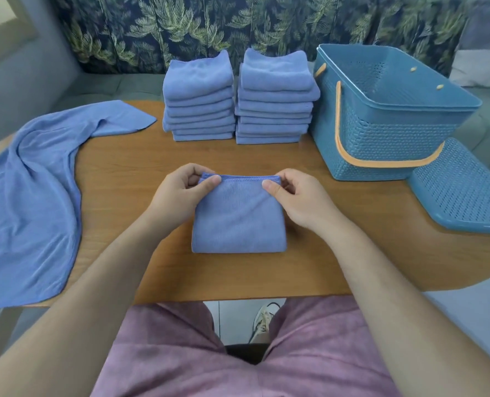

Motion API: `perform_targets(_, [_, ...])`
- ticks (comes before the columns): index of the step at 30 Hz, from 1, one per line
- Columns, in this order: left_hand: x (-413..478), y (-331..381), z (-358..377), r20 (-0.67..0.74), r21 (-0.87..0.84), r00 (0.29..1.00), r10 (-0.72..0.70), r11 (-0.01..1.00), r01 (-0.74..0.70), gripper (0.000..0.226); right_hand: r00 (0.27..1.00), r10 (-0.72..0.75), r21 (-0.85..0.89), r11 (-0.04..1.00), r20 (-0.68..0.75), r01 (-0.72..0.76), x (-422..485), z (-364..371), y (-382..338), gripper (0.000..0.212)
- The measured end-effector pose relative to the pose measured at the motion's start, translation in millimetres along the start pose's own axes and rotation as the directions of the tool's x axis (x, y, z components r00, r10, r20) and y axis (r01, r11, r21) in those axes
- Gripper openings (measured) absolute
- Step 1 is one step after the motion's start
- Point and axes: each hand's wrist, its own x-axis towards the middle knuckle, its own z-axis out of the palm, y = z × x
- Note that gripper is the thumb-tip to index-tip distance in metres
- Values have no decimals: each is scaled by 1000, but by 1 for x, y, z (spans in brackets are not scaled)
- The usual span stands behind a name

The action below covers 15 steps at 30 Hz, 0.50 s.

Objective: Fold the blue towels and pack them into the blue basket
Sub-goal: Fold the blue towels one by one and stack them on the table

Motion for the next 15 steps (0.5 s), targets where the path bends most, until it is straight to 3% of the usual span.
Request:
perform_targets(5, [15,-12,10,-194,149,975,-112,979,142,30,988,142,0,990,-61,-142,20,26,24,17])
perform_targets(7, [2,-4,9,-263,240,964,-43,965,109,31,970,200,34,980,-142,-197,12,27,21,37])
perform_targets(9, [-18,9,10,-198,359,974,114,933,-36,27,956,189,-16,980,-225,-197,-1,22,14,47])
perform_targets(11, [-35,17,16,-30,497,966,255,843,-207,31,960,41,-156,984,-277,-87,-12,18,1,39])
perform_targets(15, [-46,-3,28,163,703,962,219,659,-269,54,976,-184,-387,914,-115,126,-30,26,-13,40])
